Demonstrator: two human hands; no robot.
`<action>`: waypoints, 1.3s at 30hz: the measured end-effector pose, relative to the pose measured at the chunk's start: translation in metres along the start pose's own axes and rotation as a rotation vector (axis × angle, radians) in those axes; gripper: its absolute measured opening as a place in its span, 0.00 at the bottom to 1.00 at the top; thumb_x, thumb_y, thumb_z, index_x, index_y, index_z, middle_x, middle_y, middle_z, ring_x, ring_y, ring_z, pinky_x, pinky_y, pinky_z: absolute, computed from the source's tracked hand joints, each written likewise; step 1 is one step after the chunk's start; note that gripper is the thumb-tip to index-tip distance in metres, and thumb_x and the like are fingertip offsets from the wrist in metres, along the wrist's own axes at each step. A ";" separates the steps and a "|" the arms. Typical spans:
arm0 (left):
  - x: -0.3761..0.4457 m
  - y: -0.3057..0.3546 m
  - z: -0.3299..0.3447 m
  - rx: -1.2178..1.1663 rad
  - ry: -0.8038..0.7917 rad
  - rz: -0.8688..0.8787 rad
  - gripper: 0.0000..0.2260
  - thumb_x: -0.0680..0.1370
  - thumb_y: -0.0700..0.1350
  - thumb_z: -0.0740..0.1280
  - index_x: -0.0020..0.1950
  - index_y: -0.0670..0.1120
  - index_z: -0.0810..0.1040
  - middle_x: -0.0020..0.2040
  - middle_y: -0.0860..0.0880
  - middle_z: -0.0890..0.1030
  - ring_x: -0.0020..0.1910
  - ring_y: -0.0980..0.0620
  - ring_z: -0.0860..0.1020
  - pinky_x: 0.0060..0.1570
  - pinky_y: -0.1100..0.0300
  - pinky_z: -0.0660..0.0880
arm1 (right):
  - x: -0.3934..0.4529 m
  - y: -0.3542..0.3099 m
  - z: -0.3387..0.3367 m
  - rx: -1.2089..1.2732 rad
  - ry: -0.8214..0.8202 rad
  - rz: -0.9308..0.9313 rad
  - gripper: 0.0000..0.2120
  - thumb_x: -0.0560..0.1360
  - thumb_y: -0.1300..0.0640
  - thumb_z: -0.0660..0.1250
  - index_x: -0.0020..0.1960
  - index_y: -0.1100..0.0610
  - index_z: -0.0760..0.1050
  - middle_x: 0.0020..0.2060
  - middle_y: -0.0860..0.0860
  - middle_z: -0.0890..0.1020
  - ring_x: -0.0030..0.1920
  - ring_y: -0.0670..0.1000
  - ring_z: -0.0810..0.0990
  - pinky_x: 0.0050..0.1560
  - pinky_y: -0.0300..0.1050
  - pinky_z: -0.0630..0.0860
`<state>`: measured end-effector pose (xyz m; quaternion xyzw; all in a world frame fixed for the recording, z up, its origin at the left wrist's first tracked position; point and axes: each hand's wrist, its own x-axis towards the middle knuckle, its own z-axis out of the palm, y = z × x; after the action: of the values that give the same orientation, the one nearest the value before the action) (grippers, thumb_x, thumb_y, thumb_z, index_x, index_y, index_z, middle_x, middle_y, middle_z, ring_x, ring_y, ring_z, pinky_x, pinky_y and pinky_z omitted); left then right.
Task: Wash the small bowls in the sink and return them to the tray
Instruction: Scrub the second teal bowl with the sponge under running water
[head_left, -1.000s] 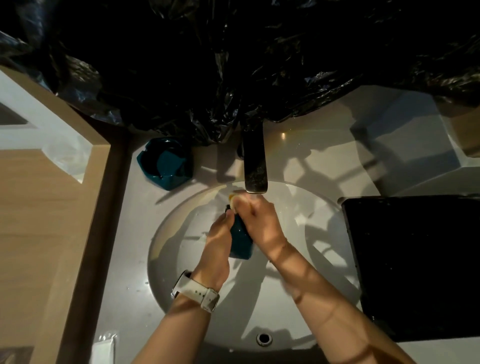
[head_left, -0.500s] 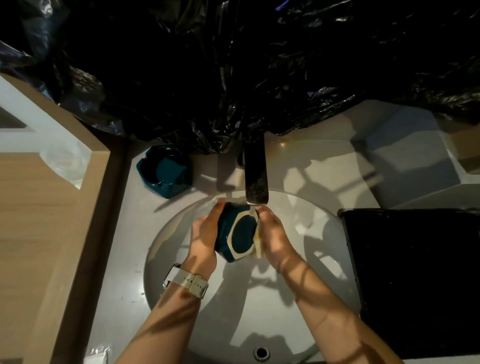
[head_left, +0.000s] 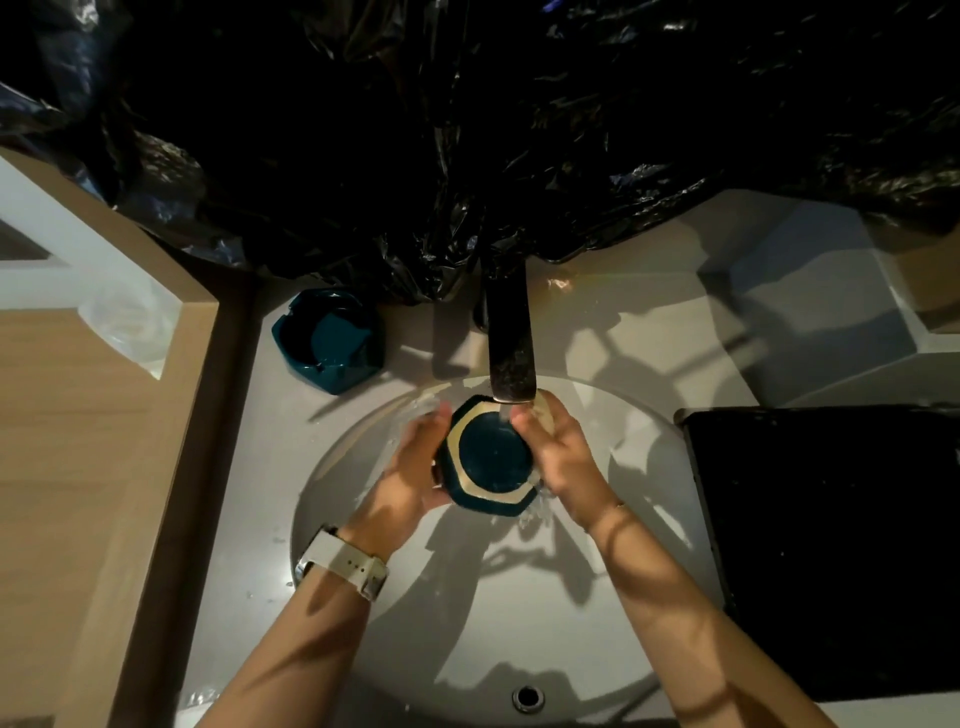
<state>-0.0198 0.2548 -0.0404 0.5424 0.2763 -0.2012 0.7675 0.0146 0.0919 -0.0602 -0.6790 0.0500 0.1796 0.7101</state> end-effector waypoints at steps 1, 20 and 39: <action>-0.001 0.004 0.005 0.073 -0.030 -0.006 0.19 0.78 0.55 0.64 0.62 0.43 0.77 0.58 0.42 0.83 0.54 0.45 0.83 0.47 0.50 0.82 | 0.002 -0.001 0.000 -0.025 -0.026 0.005 0.07 0.79 0.56 0.64 0.56 0.54 0.76 0.46 0.50 0.83 0.49 0.48 0.82 0.51 0.41 0.78; -0.003 -0.019 0.036 -0.184 0.254 0.169 0.27 0.72 0.56 0.74 0.65 0.42 0.75 0.57 0.40 0.83 0.55 0.41 0.83 0.59 0.39 0.76 | -0.017 0.008 0.040 0.333 0.335 0.380 0.31 0.71 0.29 0.55 0.56 0.52 0.78 0.45 0.58 0.84 0.44 0.61 0.82 0.45 0.58 0.81; -0.002 0.004 0.012 0.101 0.061 0.047 0.22 0.66 0.61 0.74 0.51 0.46 0.84 0.49 0.45 0.86 0.52 0.43 0.84 0.54 0.50 0.79 | -0.015 -0.016 0.012 -0.051 0.009 0.251 0.22 0.79 0.38 0.54 0.55 0.50 0.81 0.51 0.49 0.85 0.55 0.49 0.81 0.62 0.45 0.73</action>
<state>-0.0160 0.2446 -0.0328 0.5928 0.2764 -0.1802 0.7347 0.0040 0.1009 -0.0398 -0.6861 0.1329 0.2652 0.6643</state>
